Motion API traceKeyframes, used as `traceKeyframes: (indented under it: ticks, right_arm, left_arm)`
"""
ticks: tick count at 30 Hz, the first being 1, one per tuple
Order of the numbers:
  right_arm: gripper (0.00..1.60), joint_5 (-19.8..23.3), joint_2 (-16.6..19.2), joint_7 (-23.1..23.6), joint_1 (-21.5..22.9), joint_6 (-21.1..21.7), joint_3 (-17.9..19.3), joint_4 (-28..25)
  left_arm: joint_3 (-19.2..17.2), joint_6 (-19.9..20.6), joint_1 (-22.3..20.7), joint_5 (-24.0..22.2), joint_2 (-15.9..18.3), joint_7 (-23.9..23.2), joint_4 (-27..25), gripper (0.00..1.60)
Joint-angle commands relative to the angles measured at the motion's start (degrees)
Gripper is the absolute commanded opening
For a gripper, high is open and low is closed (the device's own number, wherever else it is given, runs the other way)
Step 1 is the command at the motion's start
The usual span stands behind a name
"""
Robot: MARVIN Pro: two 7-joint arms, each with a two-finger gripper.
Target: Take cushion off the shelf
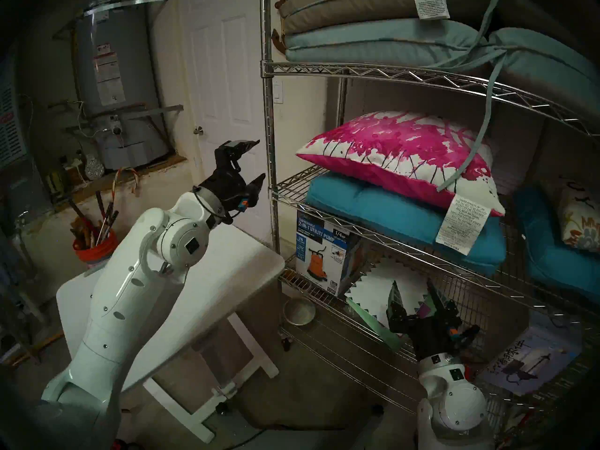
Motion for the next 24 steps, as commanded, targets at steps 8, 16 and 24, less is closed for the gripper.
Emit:
traceKeyframes:
  ticks: [8,16,24]
  right_arm:
    - [1.60,0.02,0.06,0.01,0.45,-0.31,-0.02,-0.93]
    - [1.60,0.03,0.06,0.01,0.48,-0.32,-0.02,-0.88]
    - [1.60,0.03,0.06,0.00,0.52,-0.33,-0.02,-0.88]
  left_arm:
    - [3.32,-1.20,-10.24,3.33,-8.47,0.17,6.09,1.60]
    - [5.08,-1.88,-14.63,5.52,-12.83,0.06,11.14,1.60]
    - [6.04,-2.32,-18.42,7.66,-17.17,0.08,16.13,1.60]
